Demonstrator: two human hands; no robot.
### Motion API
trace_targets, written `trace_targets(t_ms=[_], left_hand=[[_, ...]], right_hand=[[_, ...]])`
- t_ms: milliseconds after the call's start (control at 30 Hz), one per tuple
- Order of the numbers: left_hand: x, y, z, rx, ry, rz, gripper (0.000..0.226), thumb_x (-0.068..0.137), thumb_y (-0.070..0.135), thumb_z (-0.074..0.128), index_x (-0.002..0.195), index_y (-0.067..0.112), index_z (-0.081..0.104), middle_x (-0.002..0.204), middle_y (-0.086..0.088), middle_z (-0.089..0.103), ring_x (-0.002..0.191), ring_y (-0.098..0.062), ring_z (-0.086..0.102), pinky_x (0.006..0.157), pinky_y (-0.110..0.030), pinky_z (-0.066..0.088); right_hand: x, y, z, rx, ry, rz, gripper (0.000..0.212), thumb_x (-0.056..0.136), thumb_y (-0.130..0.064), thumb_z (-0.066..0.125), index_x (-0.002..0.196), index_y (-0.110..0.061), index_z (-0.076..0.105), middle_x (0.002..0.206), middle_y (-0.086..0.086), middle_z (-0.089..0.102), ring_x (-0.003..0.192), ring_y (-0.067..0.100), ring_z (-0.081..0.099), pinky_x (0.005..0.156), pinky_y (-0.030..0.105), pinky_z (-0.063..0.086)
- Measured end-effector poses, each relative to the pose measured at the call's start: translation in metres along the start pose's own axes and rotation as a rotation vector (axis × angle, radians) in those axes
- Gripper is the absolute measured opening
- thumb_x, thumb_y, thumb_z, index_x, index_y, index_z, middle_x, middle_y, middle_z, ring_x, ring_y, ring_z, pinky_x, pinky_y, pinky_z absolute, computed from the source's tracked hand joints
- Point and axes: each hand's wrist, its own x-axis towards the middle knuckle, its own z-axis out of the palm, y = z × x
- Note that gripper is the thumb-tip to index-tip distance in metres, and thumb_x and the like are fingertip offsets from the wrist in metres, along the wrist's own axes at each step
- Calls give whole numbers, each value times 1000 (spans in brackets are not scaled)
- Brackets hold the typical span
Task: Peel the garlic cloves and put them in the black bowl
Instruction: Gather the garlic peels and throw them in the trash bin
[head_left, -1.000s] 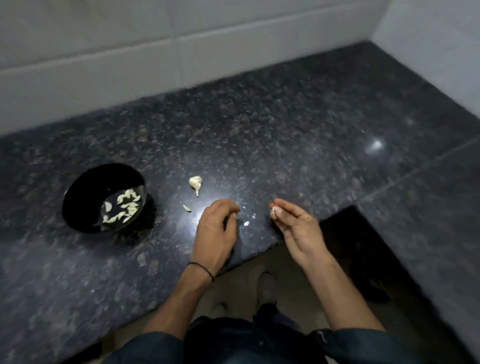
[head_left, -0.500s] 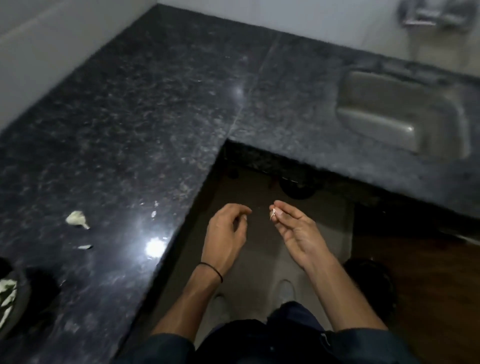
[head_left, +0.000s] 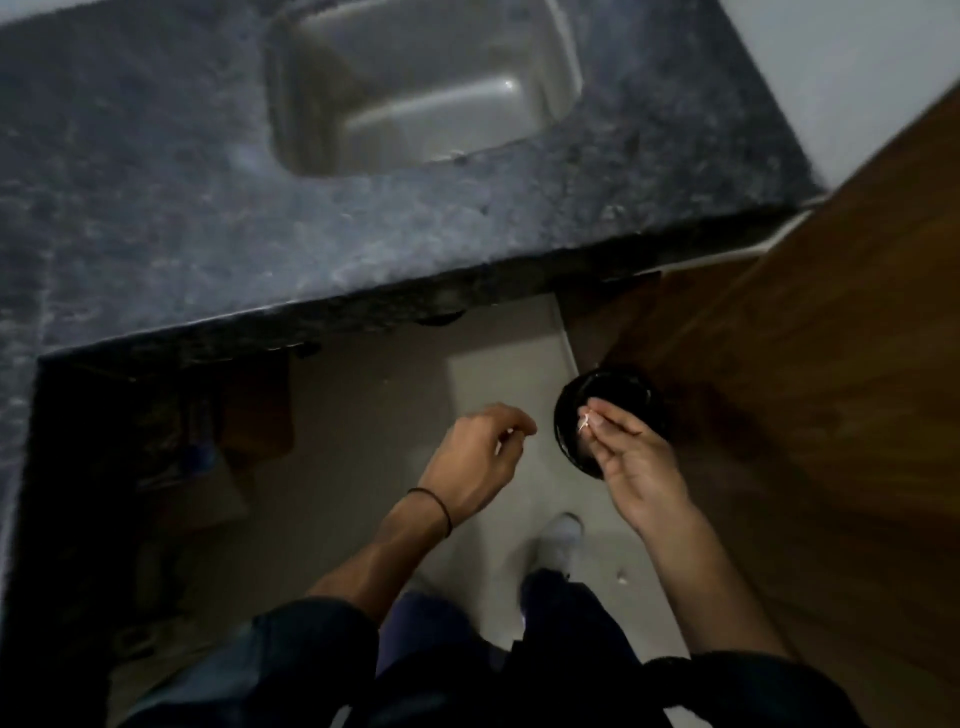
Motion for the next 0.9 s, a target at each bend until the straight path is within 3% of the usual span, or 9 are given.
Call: trace_targets(t_ms=[167, 300, 367, 500, 567, 667, 767, 833, 900], left_hand=[[64, 7, 73, 32, -168, -50, 24, 96, 5, 54, 109, 13, 72, 110, -1, 70, 90, -12, 60, 72, 0, 37], [115, -24, 140, 33, -252, -86, 24, 95, 9, 55, 106, 18, 74, 108, 5, 72, 89, -15, 64, 78, -24, 51], [136, -45, 173, 14, -282, -128, 25, 92, 7, 55, 103, 19, 75, 104, 4, 73, 87, -16, 65, 77, -28, 53], [176, -99, 243, 19, -377, -199, 24, 90, 15, 54, 101, 16, 76, 103, -5, 75, 89, -23, 68, 83, -34, 56], [193, -129, 273, 31, -423, -214, 26, 88, 19, 53, 101, 14, 76, 108, -8, 73, 98, -28, 68, 89, -38, 56], [216, -172, 314, 46, -455, -232, 20, 92, 6, 58, 100, 14, 75, 109, -8, 72, 102, -27, 66, 90, -35, 55], [239, -203, 345, 66, -479, -213, 22, 92, 20, 55, 103, 16, 74, 113, -10, 70, 104, -27, 65, 91, -34, 53], [253, -219, 363, 42, -479, -222, 31, 86, 29, 50, 104, 17, 73, 113, -10, 70, 105, -26, 65, 91, -34, 53], [263, -236, 378, 42, -467, -225, 22, 93, 21, 55, 106, 15, 73, 110, -9, 71, 102, -23, 64, 84, -25, 50]], right_hand=[[64, -15, -85, -63, 86, -16, 22, 93, 11, 57, 111, 4, 66, 100, 7, 73, 89, 10, 72, 79, 17, 58], [124, 1, -145, -109, 167, -4, 23, 92, 9, 60, 113, 2, 67, 110, 16, 71, 101, 21, 70, 80, 19, 58], [153, 15, -168, -145, 202, -1, 21, 92, 7, 62, 109, -2, 69, 113, 19, 70, 103, 25, 68, 82, 20, 58], [215, 53, -213, -223, 263, -24, 20, 88, 9, 65, 102, -4, 72, 96, 15, 73, 92, 25, 69, 83, 26, 57], [246, 76, -232, -244, 267, -34, 28, 85, 15, 64, 109, 2, 70, 84, 8, 75, 82, 21, 70, 79, 24, 58], [291, 108, -254, -331, 321, -48, 34, 79, 21, 65, 112, 12, 68, 80, 7, 73, 71, 11, 70, 76, 20, 58], [332, 134, -267, -418, 339, -86, 31, 78, 25, 63, 108, 19, 65, 64, -5, 71, 60, 1, 68, 66, 14, 56], [362, 153, -273, -479, 337, -74, 26, 80, 30, 56, 100, 16, 66, 55, -12, 68, 56, -2, 66, 60, 12, 53], [389, 169, -276, -567, 411, -74, 34, 82, 30, 49, 78, 3, 69, 59, -6, 70, 58, 0, 65, 63, 20, 53]])
